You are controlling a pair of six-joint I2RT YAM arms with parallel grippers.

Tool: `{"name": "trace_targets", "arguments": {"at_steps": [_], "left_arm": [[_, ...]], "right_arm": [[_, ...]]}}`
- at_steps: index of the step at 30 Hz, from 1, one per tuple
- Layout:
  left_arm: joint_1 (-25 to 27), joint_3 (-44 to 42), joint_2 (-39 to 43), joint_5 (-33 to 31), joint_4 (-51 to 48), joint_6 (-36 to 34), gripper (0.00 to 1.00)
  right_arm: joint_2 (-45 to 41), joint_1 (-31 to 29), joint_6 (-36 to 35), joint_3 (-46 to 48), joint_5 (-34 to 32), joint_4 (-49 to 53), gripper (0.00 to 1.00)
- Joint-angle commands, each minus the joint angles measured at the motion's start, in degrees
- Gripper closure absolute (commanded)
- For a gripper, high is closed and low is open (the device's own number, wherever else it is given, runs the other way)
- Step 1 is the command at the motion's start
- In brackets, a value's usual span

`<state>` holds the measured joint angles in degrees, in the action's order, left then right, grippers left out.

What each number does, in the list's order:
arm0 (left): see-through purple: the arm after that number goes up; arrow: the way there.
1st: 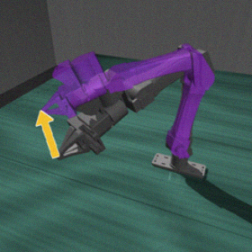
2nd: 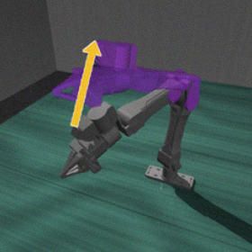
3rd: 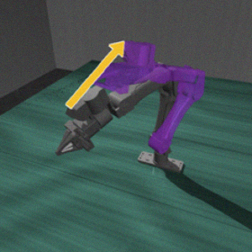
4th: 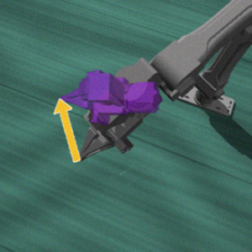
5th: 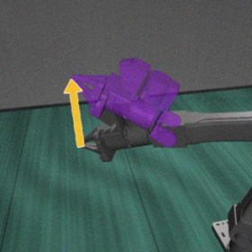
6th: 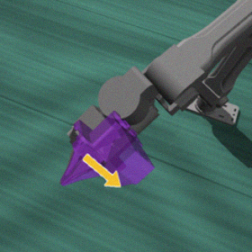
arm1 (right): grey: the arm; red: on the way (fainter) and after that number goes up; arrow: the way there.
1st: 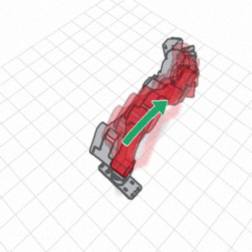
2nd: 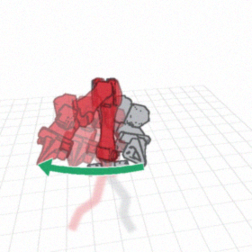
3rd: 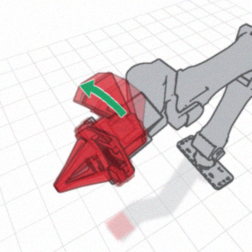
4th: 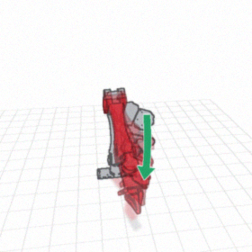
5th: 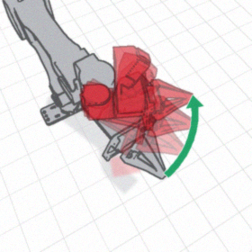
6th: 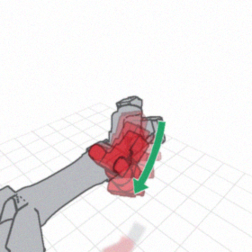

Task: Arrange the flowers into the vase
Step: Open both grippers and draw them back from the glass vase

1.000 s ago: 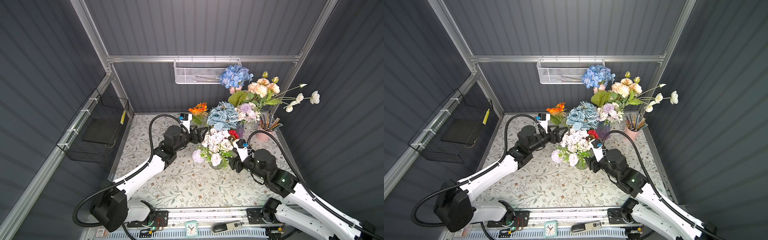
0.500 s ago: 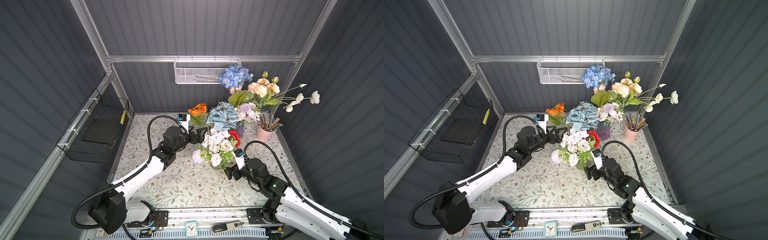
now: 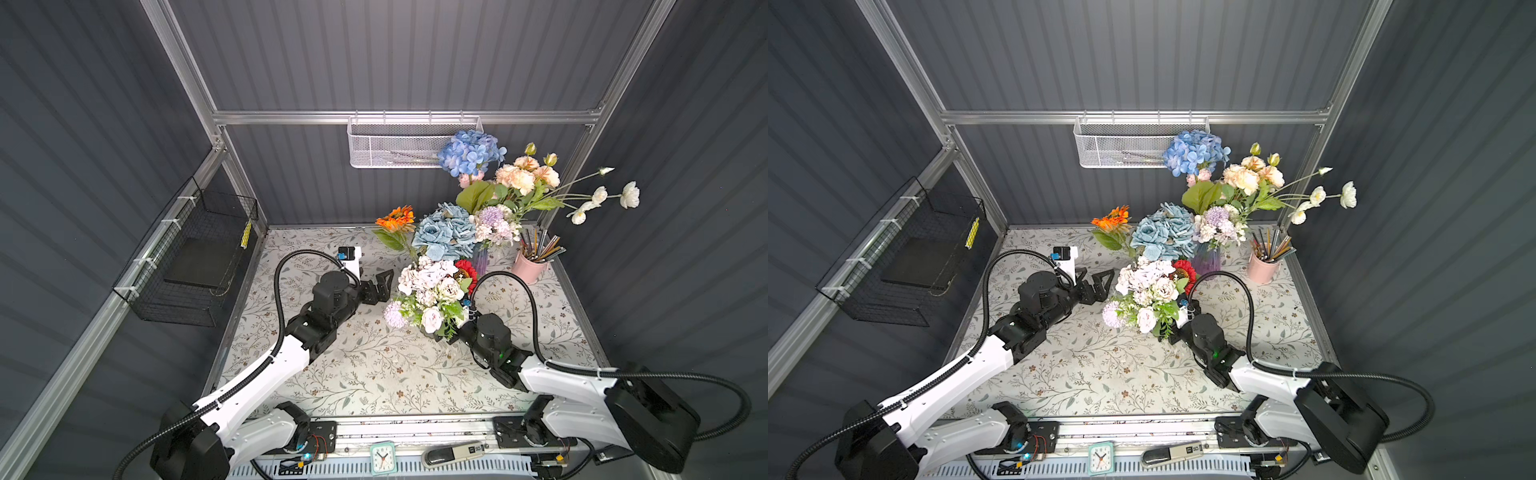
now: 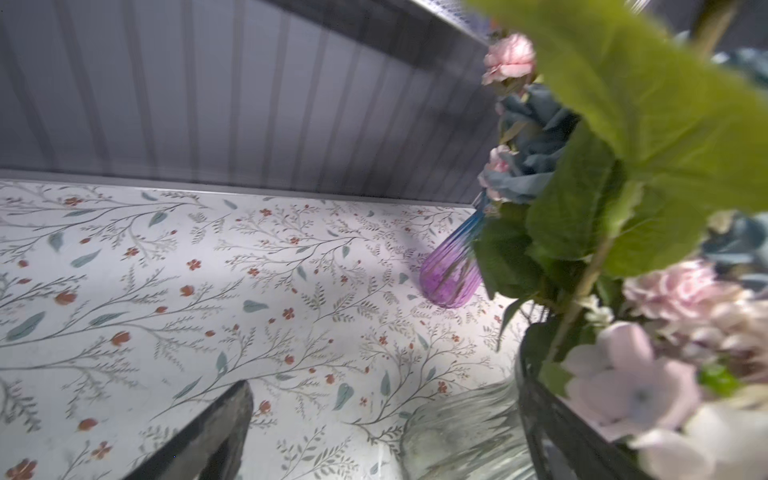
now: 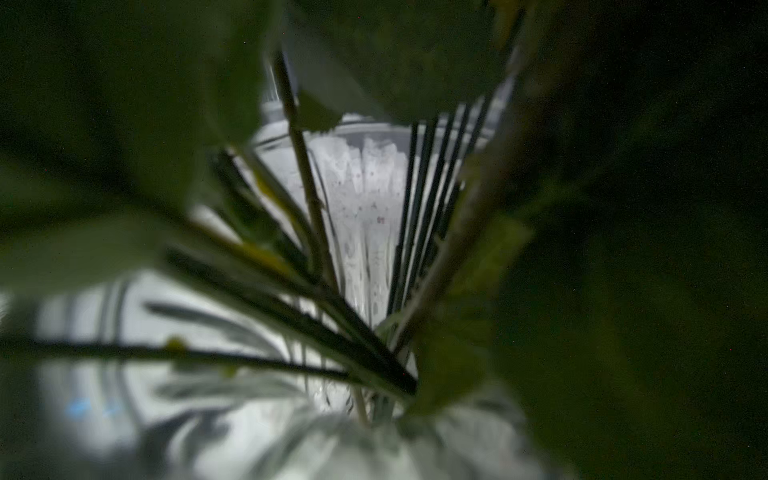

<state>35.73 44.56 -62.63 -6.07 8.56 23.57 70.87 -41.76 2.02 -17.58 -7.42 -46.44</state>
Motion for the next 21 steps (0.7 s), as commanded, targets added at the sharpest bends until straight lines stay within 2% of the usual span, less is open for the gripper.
{"name": "trace_targets", "arguments": {"at_steps": [1,6,10,12,16,21], "left_arm": [[-0.48,-1.64,0.19,-4.61,0.05,-1.4,0.0],[-0.52,-3.41,-1.59,-6.71,3.65,-0.86,0.0],[-0.52,-4.2,-2.97,-8.22,5.15,-1.2,0.0],[-0.55,-4.56,-3.36,-9.36,5.37,-1.56,0.0],[-0.74,-6.83,-2.72,-13.62,6.76,-2.05,0.0],[-1.83,-10.93,-1.2,-19.68,8.59,-1.48,0.0]], "right_arm": [[3.36,0.14,-1.65,-1.31,-3.67,-12.47,0.01],[9.09,0.16,-1.75,-1.66,-7.64,-22.24,0.03],[14.69,0.18,-2.66,-2.85,-8.58,-30.07,0.12],[16.71,0.14,-3.31,-3.63,-9.1,-32.08,0.18],[19.71,0.1,-4.54,-5.22,-8.99,-34.83,0.39],[23.06,-0.15,-4.64,-9.59,-6.5,-35.12,0.52]]}}
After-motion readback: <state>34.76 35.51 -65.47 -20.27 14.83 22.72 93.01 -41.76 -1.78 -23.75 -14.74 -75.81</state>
